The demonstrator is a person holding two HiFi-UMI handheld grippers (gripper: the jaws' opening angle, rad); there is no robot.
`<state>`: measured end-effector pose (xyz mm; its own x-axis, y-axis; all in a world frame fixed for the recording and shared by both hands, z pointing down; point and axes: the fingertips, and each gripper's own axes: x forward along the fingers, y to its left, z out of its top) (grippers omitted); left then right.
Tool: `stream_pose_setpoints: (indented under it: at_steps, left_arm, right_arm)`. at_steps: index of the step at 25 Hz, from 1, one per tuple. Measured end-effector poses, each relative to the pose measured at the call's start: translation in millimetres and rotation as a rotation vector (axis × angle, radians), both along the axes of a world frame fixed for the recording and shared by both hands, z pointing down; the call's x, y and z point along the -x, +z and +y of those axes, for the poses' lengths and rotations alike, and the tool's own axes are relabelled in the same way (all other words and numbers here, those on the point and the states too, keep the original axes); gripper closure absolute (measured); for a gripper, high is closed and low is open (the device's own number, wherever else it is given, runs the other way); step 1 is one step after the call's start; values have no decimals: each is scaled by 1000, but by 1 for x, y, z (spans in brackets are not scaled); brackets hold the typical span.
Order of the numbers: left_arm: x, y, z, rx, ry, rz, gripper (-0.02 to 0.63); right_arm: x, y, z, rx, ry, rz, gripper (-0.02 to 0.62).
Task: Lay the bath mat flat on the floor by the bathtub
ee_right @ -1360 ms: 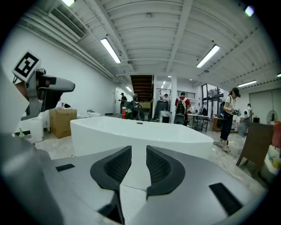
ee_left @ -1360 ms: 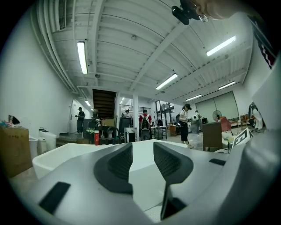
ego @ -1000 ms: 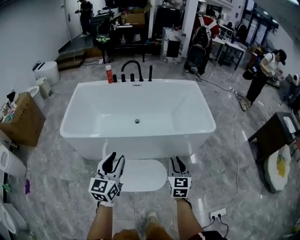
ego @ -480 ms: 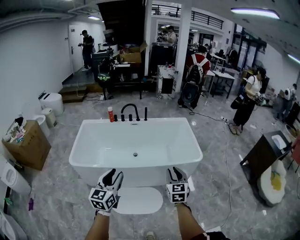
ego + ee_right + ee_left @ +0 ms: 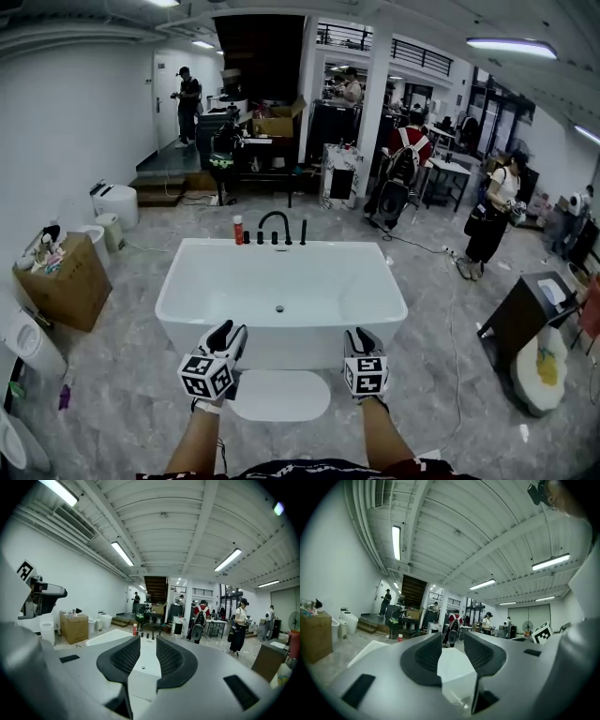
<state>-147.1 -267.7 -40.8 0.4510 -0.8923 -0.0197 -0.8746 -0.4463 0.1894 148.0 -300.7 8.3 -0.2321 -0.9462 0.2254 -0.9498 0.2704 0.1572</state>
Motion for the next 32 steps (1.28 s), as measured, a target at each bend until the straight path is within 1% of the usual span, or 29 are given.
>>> stream_pose_setpoints:
  at_steps: [5,8,12,14,17,21,25,28,32]
  left_arm:
    - [48,-4,56,-18,-17,-31,448]
    - [71,-4,88,-35,-23,-44,448]
    - [91,6,128,-38,-14,-57,448]
    - [98,10,143,-39,-5,-46,448]
    - [103,12,161,-39,11,-25,448]
    - [105,12,178,-41,23,-22,448]
    - [103,6,187,-62,10,-38,448]
    - [99,7,189,-58,5,-56,448]
    - [90,0,188,-56,-15,-50,449]
  right_arm:
    - [34,-8,53,-6,13,-50,486]
    - [55,-15,86,-15,17,-57,486]
    - [77,-17,135,-11,35,-51,486]
    - [84,-17,157,-7,47,-51,486]
    - [90,-20,184,-10,58,-46,486]
    - [92,-27,206,-19,69,-54,486]
    - [97,-34,212,-29,43,-59,486]
    - [99,-38,210,-34,22,-94,486]
    - [96,-50,206,-49,-13,-103,485]
